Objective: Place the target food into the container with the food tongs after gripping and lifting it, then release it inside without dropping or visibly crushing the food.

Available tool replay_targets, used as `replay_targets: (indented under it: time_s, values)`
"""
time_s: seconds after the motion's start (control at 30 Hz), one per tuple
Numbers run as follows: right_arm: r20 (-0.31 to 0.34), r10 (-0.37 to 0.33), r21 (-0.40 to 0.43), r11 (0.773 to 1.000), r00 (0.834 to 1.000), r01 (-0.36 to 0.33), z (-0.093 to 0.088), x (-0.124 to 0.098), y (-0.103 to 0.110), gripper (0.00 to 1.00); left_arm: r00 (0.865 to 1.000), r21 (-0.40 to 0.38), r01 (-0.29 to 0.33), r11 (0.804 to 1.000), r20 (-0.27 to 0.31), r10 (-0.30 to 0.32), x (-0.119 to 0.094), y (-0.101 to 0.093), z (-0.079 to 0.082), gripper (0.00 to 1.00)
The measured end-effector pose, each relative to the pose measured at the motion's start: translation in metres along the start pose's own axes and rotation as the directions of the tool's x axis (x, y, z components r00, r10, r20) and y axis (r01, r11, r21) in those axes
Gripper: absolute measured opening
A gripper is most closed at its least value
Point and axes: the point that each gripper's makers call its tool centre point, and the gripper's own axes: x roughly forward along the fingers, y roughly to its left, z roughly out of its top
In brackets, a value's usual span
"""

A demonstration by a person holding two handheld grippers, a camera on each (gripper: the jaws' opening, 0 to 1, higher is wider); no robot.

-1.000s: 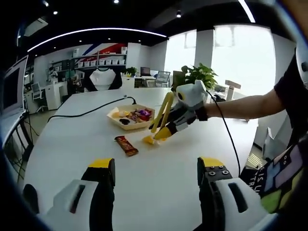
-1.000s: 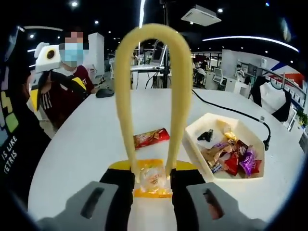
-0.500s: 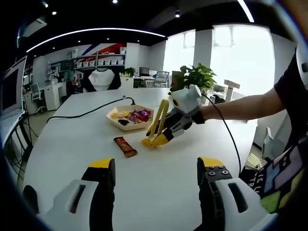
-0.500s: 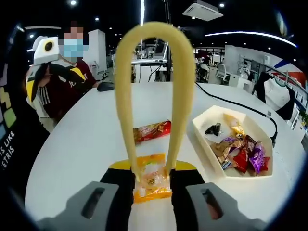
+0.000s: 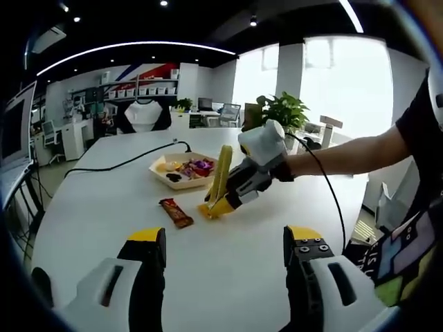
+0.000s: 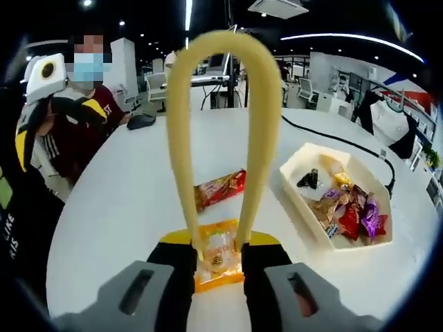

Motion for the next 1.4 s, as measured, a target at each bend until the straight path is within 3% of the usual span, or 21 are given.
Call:
replay_targets:
  time_s: [0.27,0.47,0.67,0.87,0.97,1.3,1.4]
  values:
    - [0.029,0.004,0.011,1.0,1.0,-0.004,0.002,0.002,-0.001,0.21,1.0,0.003,-0.004,1.0,0.001,0.004,-0.003,-0.001,-0.001,0.73]
    - [0.042,-0.042,0.054,0.998,0.998,0.039,0.002,-0.012,-0.018,0.21,1.0,0.009,-0.002,1.0,0.004,0.002,-0.004,-0.001,0.0,0.73]
    - [0.116,-0.088,0.093,0.993,0.989,0.078,0.023,-0.029,-0.032,0.21,1.0,0.016,0.002,1.0,0.011,-0.003,-0.005,-0.001,0.003,0.73]
    - [0.181,-0.165,0.117,0.982,0.97,0.146,0.053,-0.048,-0.066,0.21,1.0,0.016,0.005,1.0,0.013,-0.005,-0.005,-0.003,0.003,0.73]
    - [0.219,-0.204,0.185,0.969,0.954,0.165,0.068,-0.06,-0.086,0.21,1.0,0.015,0.004,1.0,0.014,-0.005,-0.006,-0.004,0.003,0.73]
    - [0.188,-0.316,0.286,0.923,0.93,0.255,0.081,-0.077,-0.144,0.21,1.0,0.015,-0.002,1.0,0.019,0.002,-0.007,-0.003,0.004,0.73]
    - [0.203,-0.36,0.336,0.899,0.911,0.281,0.086,-0.076,-0.16,0.21,1.0,0.01,0.0,1.0,0.02,-0.001,-0.004,-0.003,0.005,0.73]
